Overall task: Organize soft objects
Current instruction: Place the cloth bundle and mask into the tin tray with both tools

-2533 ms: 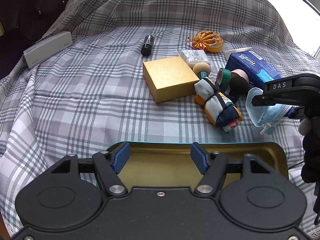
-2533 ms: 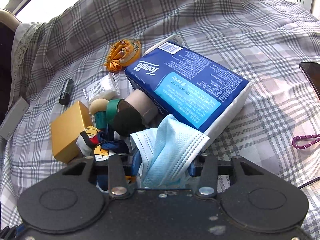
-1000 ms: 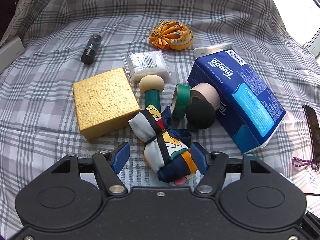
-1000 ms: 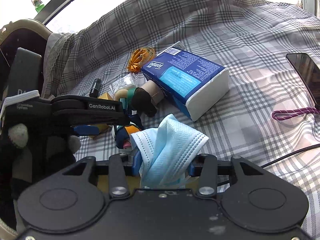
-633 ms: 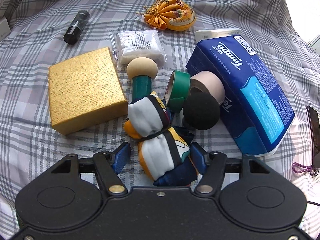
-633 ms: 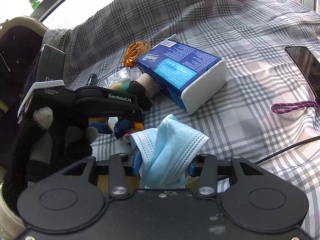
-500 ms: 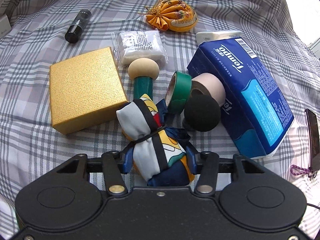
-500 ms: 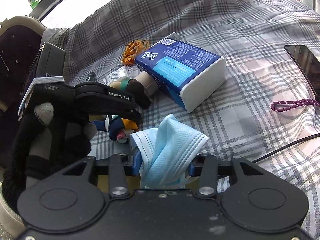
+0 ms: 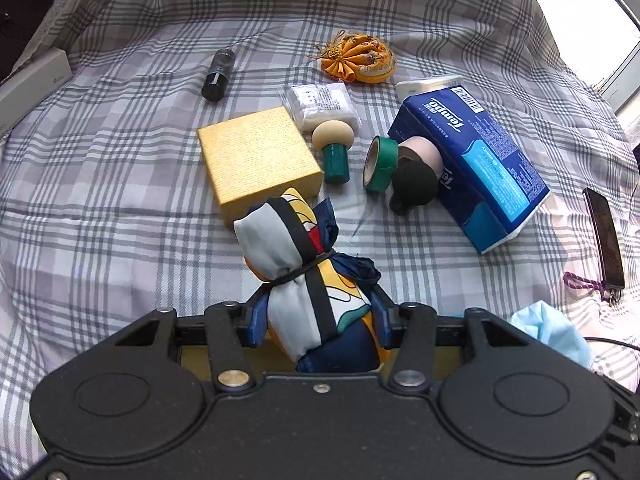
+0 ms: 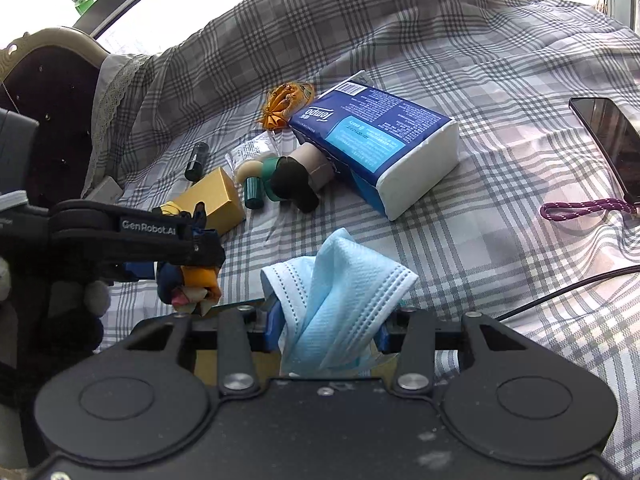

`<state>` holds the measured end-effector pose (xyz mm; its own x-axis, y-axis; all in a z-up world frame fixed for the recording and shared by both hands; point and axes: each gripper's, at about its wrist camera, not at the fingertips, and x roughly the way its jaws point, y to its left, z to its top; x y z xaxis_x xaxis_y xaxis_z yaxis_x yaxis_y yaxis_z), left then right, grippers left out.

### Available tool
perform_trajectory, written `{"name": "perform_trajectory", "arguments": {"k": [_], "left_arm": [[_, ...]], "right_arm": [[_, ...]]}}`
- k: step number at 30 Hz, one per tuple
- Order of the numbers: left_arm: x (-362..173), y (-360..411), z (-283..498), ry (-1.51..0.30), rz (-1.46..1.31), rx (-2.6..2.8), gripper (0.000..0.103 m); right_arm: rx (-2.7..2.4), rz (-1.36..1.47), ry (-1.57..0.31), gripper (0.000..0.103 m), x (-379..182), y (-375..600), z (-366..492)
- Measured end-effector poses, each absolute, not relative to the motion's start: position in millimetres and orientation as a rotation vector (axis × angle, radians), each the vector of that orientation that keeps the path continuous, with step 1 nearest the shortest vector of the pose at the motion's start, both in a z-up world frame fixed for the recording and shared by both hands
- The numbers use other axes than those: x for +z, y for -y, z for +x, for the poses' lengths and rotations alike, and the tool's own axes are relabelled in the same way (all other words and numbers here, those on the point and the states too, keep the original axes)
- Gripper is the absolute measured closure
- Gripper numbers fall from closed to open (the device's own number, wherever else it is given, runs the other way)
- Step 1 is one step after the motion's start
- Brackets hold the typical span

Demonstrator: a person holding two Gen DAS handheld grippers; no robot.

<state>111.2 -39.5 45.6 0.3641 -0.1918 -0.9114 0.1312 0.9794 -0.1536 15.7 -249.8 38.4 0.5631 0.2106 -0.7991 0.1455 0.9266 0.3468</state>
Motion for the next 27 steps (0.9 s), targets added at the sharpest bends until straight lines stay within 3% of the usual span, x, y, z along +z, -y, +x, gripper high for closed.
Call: {"name": "perform_trajectory", "arguments": {"k": [13, 20, 27], "left_arm": [[36.9, -0.5, 29.1, -1.205, -0.024, -0.21, 0.054], [41.4, -5.8, 8.4, -1.135, -0.028, -0.183, 0.051], [35.1, -4.3, 2.3, -1.144, -0.027, -0.179, 0.049]], "right_arm": [[0.125, 0.335, -1.018, 0.059, 46.8, 228.0, -11.0], [0.159, 0.268, -1.006, 0.042, 49.5, 218.9, -22.2], [0.186, 0.282, -1.022, 0.039, 49.1, 216.0, -25.2]]}}
